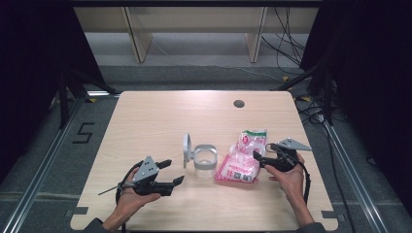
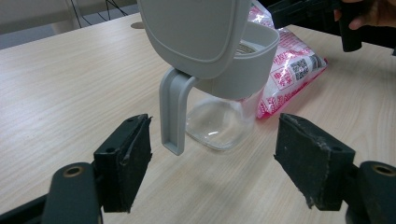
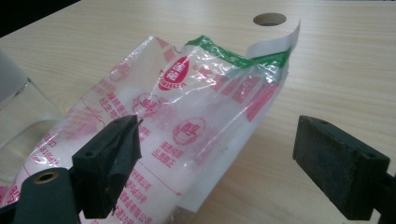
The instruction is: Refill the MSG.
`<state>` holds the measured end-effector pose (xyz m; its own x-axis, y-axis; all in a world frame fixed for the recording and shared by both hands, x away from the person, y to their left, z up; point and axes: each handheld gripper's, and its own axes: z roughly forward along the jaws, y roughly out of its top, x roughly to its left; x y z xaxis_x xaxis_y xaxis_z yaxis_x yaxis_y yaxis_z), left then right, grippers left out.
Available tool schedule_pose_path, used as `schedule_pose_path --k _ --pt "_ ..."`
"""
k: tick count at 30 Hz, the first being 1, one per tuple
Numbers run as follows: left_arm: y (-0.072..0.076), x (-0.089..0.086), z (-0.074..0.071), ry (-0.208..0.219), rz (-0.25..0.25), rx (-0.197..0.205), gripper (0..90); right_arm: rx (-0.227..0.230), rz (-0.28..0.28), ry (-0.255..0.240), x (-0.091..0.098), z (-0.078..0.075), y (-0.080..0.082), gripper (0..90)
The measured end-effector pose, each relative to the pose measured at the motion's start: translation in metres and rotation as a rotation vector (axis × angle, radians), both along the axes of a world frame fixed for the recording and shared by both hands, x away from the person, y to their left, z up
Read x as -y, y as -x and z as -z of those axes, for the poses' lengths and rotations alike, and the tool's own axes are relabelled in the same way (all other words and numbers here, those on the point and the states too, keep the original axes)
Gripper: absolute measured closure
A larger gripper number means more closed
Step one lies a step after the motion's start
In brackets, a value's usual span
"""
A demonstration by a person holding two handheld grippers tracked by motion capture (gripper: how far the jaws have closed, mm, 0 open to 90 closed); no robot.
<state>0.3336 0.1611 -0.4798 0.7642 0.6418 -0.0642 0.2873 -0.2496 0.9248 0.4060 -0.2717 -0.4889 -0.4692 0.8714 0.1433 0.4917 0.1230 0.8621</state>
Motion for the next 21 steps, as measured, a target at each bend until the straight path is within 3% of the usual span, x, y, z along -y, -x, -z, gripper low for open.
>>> schedule_pose_path --k 2,3,4,5,6,7,8,11,12,14,16,21 --pt "0.001 0.001 0.000 0.002 0.002 0.001 26.3 -0.004 -0.009 0.015 -0.002 0.000 -0.001 15.8" --pt "0.001 0.001 0.000 0.005 0.009 0.004 26.3 -0.026 0.018 0.001 -0.006 0.000 0.000 15.6" --pt "0.001 0.001 0.000 -0.001 0.005 0.002 26.4 -0.008 -0.006 0.016 -0.003 0.001 -0.002 15.7" --pt "0.001 0.001 0.000 0.001 0.004 -0.001 26.4 -0.052 0.006 -0.041 -0.007 0.001 0.001 15.8" --pt "0.001 0.001 0.000 -0.005 0.009 0.007 26.4 -0.023 -0.022 -0.004 -0.003 0.002 -0.003 15.8" --pt "0.000 0.001 0.000 -0.008 0.020 0.015 26.4 -0.057 0.006 -0.049 -0.007 0.002 -0.001 15.9" --pt "-0.001 0.000 0.000 -0.013 0.024 0.021 26.5 -0.009 -0.010 -0.012 -0.005 0.005 -0.006 15.9" --pt "0.001 0.001 0.001 0.003 0.006 0.000 26.7 -0.061 0.001 -0.042 -0.006 0.006 -0.007 16.2" --pt "0.001 0.001 0.001 0.001 0.004 0.002 26.7 -0.037 -0.012 -0.041 -0.004 0.008 -0.010 16.2" --pt "0.001 0.002 0.001 0.001 0.007 0.001 26.7 -0.067 0.004 -0.057 -0.006 0.010 -0.011 16.2" --pt "0.001 0.002 0.001 0.000 0.005 0.002 26.8 -0.057 -0.018 -0.064 -0.006 0.012 -0.015 16.6" --pt "0.002 0.001 0.001 -0.005 0.005 0.003 26.8 -0.090 -0.022 -0.054 -0.014 0.011 -0.019 17.5"
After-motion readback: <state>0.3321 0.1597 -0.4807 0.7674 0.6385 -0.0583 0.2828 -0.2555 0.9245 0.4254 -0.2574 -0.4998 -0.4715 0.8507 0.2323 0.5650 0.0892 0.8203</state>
